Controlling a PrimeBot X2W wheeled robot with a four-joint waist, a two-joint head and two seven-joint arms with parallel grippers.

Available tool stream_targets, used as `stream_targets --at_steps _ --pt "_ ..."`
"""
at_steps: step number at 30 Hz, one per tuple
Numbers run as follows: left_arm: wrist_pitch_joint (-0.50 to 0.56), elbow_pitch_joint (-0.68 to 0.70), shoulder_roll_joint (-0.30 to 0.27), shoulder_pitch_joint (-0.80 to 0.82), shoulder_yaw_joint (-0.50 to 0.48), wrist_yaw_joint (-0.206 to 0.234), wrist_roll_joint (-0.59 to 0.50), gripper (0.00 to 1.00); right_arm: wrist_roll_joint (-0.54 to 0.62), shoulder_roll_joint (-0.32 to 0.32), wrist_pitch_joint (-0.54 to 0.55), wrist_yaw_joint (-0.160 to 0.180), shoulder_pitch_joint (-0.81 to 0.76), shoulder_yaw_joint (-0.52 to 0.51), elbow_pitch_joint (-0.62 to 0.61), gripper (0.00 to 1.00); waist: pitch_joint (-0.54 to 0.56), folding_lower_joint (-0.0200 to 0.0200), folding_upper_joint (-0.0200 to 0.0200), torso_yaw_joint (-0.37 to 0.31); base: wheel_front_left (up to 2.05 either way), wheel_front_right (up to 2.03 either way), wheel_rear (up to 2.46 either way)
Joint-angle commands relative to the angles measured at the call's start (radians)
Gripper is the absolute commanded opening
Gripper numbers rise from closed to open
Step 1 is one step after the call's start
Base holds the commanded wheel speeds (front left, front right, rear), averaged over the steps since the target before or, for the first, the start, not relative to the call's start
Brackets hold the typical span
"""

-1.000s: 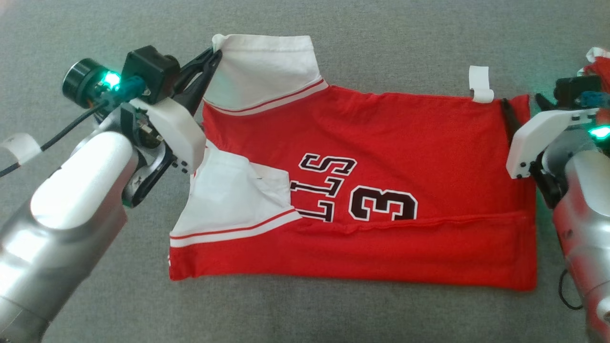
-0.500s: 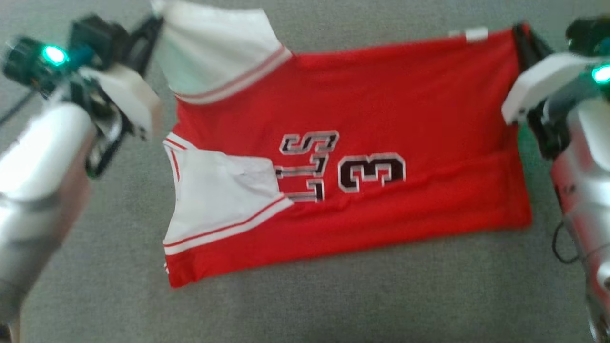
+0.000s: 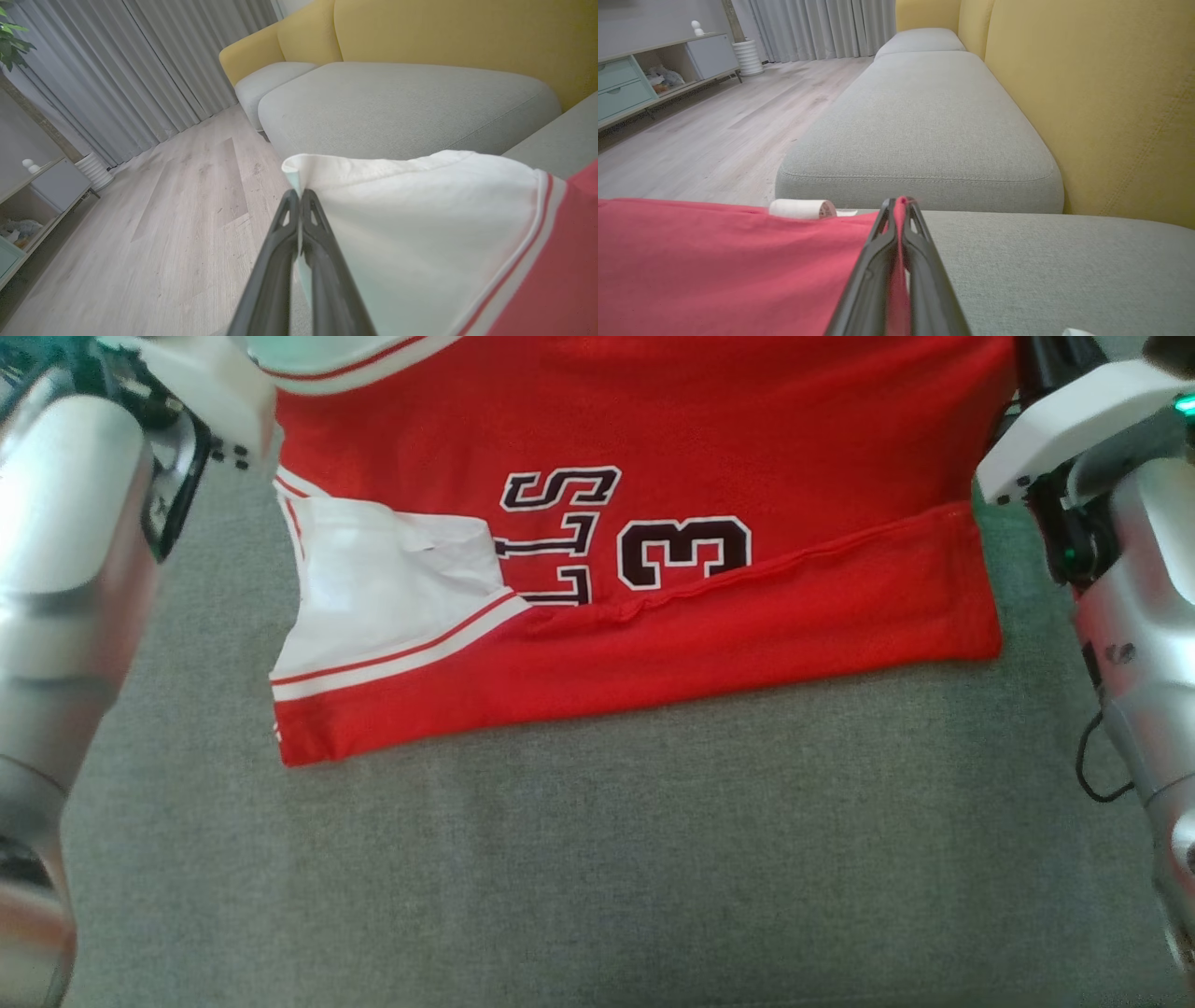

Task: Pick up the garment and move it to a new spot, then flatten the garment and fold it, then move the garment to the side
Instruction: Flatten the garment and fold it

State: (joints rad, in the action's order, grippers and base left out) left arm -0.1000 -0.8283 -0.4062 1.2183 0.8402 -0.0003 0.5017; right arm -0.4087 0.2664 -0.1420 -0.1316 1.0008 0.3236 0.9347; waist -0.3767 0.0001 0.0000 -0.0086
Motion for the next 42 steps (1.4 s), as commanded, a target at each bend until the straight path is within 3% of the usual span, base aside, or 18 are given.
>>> stream_targets --at_steps 1,9,14,31,42 --pt "-0.022 -0.01 -0.03 0.04 -0.032 -0.004 -0.003 0.0 -0.021 0.01 -0.019 0.001 0.013 0.026 -0.023 0.0 0.006 -0.0001 0.0 0.006 0.0 0.0 0.0" --pt "-0.083 -0.048 -0.023 -0.044 -0.008 -0.051 0.015 0.0 -0.119 0.078 -0.036 0.001 -0.073 0.107 -0.049 0.0 0.062 -0.0001 0.0 0.043 0.0 0.0 0.0" --pt "-0.07 -0.001 -0.055 -0.125 0.038 -0.086 0.01 0.0 -0.196 0.128 -0.017 0.001 -0.158 0.164 -0.09 0.0 0.115 -0.0001 0.0 0.068 0.0 0.0 0.0" --pt "0.252 0.381 -0.236 -0.412 0.195 -0.124 0.101 0.0 -0.328 0.303 0.18 0.001 -0.352 0.382 -0.195 0.0 0.198 -0.0001 0.0 0.098 0.0 0.0 0.0" --pt "0.407 0.566 -0.311 -0.475 0.228 -0.086 0.137 0.0 -0.361 0.359 0.272 0.001 -0.375 0.504 -0.242 0.0 0.211 -0.0001 0.0 0.084 0.0 0.0 0.0"
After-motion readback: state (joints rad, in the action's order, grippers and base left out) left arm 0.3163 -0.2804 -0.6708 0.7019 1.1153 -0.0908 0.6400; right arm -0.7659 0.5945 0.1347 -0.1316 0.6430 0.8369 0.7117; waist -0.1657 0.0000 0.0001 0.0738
